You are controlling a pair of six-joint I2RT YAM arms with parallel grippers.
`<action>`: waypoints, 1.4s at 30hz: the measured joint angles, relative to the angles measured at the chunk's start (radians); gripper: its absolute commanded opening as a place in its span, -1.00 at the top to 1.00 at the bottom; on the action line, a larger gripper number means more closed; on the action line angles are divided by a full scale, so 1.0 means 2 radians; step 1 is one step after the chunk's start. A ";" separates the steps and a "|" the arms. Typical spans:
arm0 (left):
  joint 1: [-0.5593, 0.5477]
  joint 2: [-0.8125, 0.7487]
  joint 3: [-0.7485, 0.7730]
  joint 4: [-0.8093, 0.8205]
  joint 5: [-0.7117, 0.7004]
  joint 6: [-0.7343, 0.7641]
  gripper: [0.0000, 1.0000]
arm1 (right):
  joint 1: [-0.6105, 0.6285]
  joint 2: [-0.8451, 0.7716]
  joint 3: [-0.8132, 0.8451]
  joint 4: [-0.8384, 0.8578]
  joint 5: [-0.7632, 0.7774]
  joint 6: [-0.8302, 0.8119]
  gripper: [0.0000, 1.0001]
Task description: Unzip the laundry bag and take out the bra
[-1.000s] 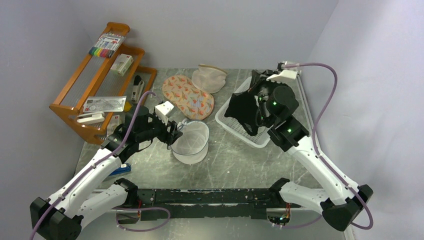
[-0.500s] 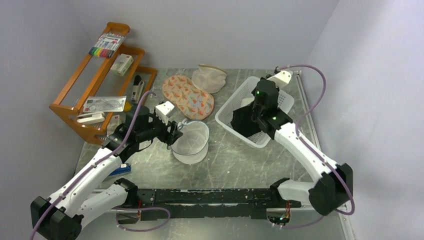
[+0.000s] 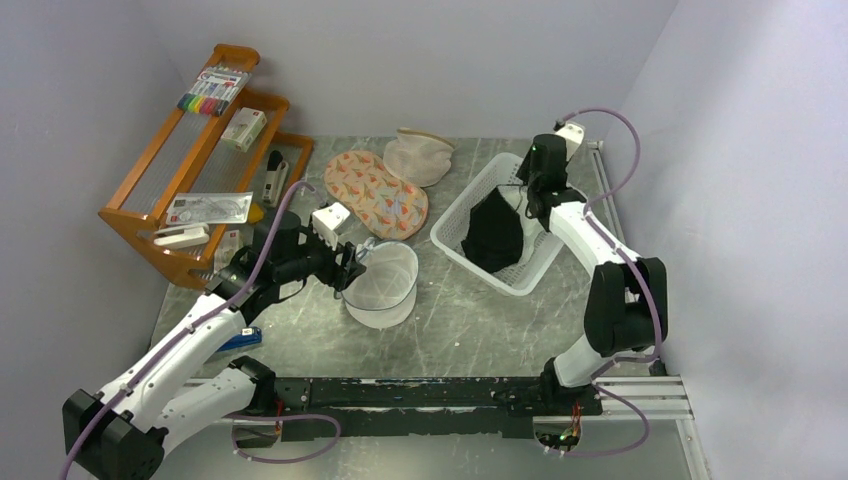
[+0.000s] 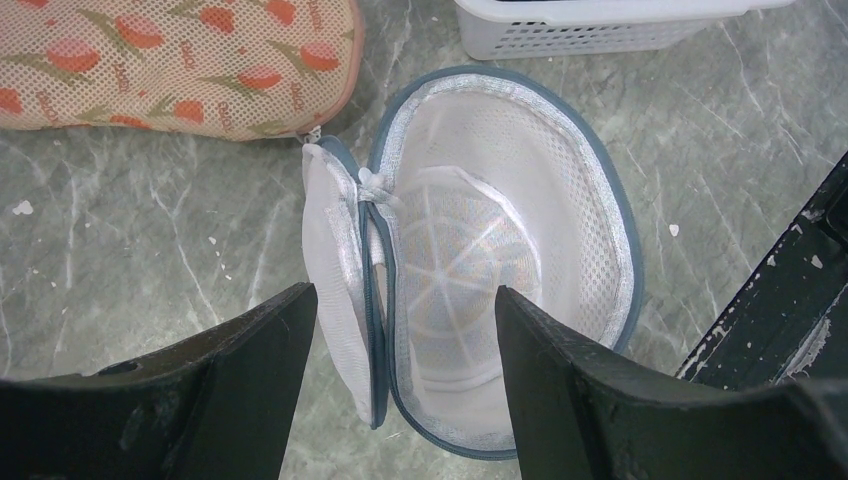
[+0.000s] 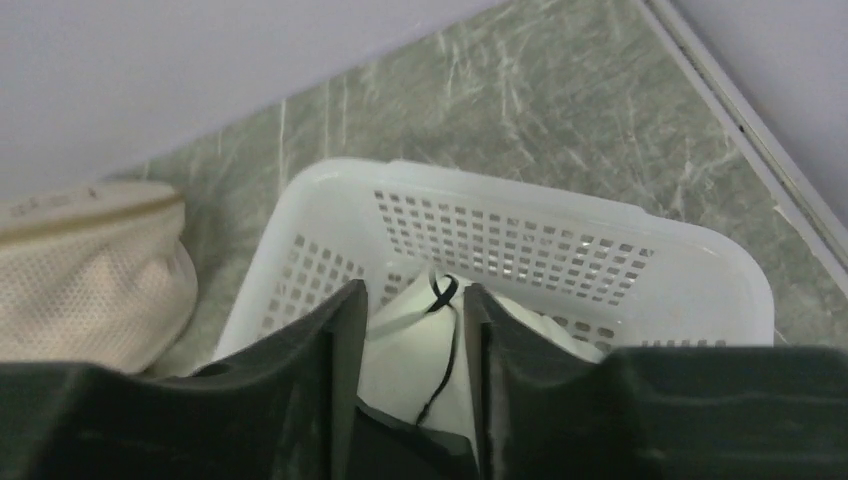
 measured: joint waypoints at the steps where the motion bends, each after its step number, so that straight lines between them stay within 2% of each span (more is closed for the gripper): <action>1: 0.000 0.001 0.000 0.000 0.000 0.000 -0.54 | 0.000 0.004 0.005 -0.008 -0.009 -0.002 -0.21; 3: 0.000 0.001 0.000 0.000 0.000 0.000 -0.54 | 0.002 0.005 0.007 -0.023 -0.021 -0.004 -0.44; 6: 0.000 0.002 0.000 0.000 0.000 0.000 -0.54 | 0.002 -0.006 0.007 -0.048 -0.030 -0.010 -0.67; 14: 0.000 0.003 0.000 0.000 0.000 0.000 -0.54 | 0.023 -0.069 0.002 -0.080 -0.081 -0.022 -0.89; 23: 0.000 0.002 0.000 0.000 -0.003 0.000 -0.53 | 0.139 -0.099 -0.006 -0.098 -0.160 -0.052 -0.95; 31: 0.000 -0.007 0.000 0.000 -0.013 0.000 -0.53 | 0.202 -0.110 -0.023 -0.113 -0.237 -0.068 -0.96; 37: 0.000 -0.010 0.000 0.000 -0.032 -0.002 -0.52 | 0.247 -0.110 -0.057 -0.115 -0.291 -0.057 -0.96; 42: 0.000 -0.010 0.000 0.000 -0.036 -0.006 -0.58 | 0.286 -0.112 -0.101 -0.123 -0.304 -0.021 -0.94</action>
